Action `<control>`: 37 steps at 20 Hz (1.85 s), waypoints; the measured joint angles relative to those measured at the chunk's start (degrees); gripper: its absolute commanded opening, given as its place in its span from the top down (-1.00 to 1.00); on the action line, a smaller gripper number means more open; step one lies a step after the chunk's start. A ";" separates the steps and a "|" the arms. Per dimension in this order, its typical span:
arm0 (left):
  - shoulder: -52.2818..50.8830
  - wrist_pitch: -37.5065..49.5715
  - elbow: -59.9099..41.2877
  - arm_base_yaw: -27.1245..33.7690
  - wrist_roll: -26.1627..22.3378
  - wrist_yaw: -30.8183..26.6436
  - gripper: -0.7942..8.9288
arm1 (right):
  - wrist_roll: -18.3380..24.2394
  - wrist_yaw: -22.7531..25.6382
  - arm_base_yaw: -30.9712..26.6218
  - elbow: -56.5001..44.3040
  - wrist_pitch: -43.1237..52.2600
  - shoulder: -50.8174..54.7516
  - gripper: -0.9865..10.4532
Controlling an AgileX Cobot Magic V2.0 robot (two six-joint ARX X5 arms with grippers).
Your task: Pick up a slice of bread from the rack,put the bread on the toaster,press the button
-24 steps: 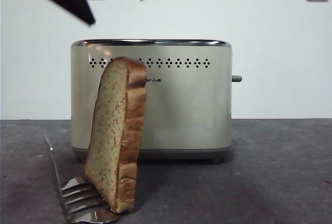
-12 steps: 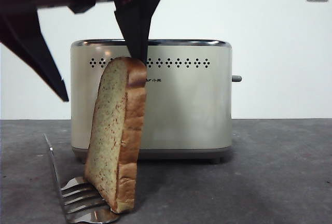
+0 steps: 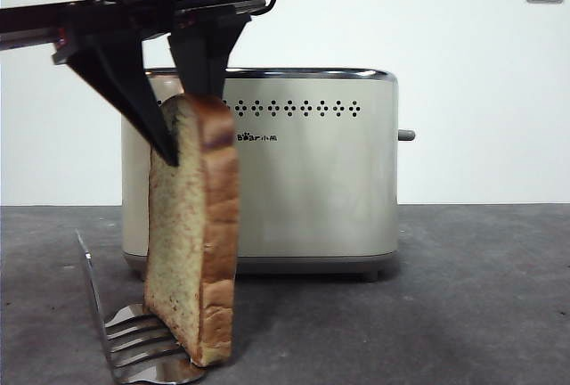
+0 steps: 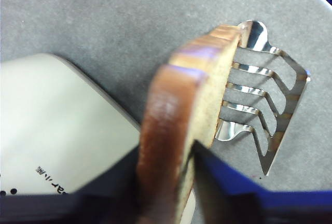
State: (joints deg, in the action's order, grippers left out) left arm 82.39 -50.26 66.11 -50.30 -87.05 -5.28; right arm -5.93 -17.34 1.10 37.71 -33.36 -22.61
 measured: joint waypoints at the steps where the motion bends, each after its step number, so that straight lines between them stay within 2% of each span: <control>1: 0.00 0.00 0.00 0.00 0.00 0.00 0.66 | 0.02 -0.46 0.00 0.00 -0.02 0.00 0.83; 6: -0.50 -0.04 0.00 0.00 0.00 -0.61 0.67 | 0.17 -0.63 0.00 0.00 -0.02 0.00 0.83; 8: -2.36 -0.07 0.00 0.00 0.02 -0.68 0.84 | 0.22 -0.66 0.00 0.00 -0.02 0.00 0.83; 9: -3.74 -0.26 0.00 0.00 0.04 -0.70 0.85 | 0.24 -0.66 0.00 0.00 0.00 0.00 0.83; 16: -11.13 -7.58 0.00 0.00 0.09 -0.74 0.85 | 0.39 -0.66 0.00 0.00 -0.02 0.00 0.83; 18: -14.12 -7.80 0.00 0.00 1.36 -0.61 0.85 | 0.39 -0.66 0.00 0.00 -0.02 0.00 0.83; 21: -16.59 -8.72 1.25 0.00 9.55 -0.57 0.85 | 0.35 -0.66 0.00 0.00 -0.31 0.00 0.83; 26: -16.96 -8.98 12.50 0.00 32.52 -0.57 0.85 | -0.11 -0.66 0.00 0.00 -3.87 0.00 0.83; 28: -16.57 -9.40 18.14 0.00 38.45 -0.70 0.85 | -2.45 -0.66 0.00 0.00 -4.66 0.00 0.83; 31: -14.14 -13.40 26.10 0.00 42.38 -0.81 0.85 | -6.23 -2.27 0.00 0.00 -4.46 0.00 0.83; 37: -4.94 -22.14 39.01 0.11 44.24 -7.93 0.85 | -7.39 -5.44 0.00 0.00 -4.28 0.00 0.83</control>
State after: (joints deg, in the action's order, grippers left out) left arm 77.45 -72.40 105.12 -50.19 -42.81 -13.21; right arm -13.32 -22.79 1.10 37.71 -37.65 -22.61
